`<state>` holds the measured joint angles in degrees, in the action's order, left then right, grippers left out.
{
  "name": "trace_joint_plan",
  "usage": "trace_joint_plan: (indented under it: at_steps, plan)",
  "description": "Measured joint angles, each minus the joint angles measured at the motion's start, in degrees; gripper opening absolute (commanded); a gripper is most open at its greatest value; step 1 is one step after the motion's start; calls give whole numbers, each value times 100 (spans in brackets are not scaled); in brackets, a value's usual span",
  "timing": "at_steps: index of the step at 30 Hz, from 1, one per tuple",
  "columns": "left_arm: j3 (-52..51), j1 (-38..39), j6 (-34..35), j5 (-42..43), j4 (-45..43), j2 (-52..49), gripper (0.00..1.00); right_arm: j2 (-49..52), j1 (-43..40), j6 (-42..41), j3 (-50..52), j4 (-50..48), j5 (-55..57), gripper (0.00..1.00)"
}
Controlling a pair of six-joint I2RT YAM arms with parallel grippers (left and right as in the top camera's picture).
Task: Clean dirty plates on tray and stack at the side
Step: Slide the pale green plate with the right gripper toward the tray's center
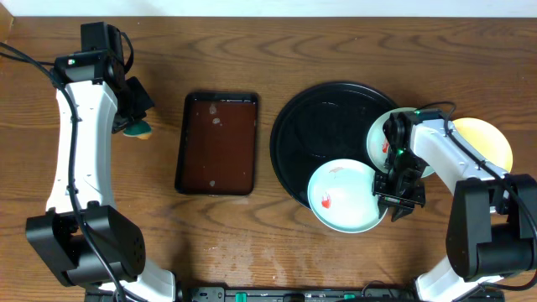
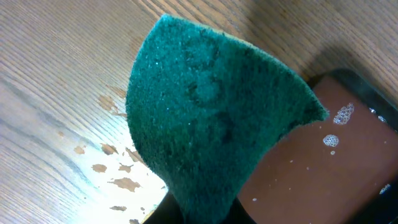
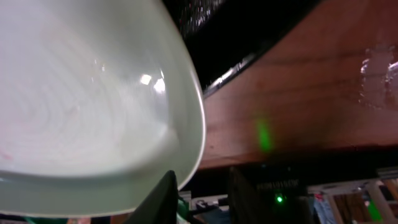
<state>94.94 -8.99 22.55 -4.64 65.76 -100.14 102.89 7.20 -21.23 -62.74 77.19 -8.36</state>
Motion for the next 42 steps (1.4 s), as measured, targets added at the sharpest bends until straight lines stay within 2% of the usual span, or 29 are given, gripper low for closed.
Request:
trace_joint_plan:
  at_steps: [7, 14, 16, 25, 30, 36, 42]
  plan:
    - [0, 0, 0, 0, 0, 0, 9, 2, 0, -26, 26, -146, -15, 22]
    - [0, 0, 0, 0, 0, 0, 9, 0, 0, -120, 260, -461, -28, 17]
    - [0, 0, 0, 0, 0, 2, 9, 2, 0, -140, 271, -483, -46, 1]
    - [0, 0, 0, 0, 0, 0, 9, 0, 7, -208, 229, -509, -278, 1]
    - [0, 0, 0, 0, 0, 0, 9, 0, 7, -210, -184, -678, -431, 1]
    - [0, 0, 0, 0, 0, 0, 9, 0, 7, -149, -782, -1720, -476, 1]
    - [0, 0, 0, -2, -2, 0, 9, 0, 17, 127, -826, -3029, -398, 1]
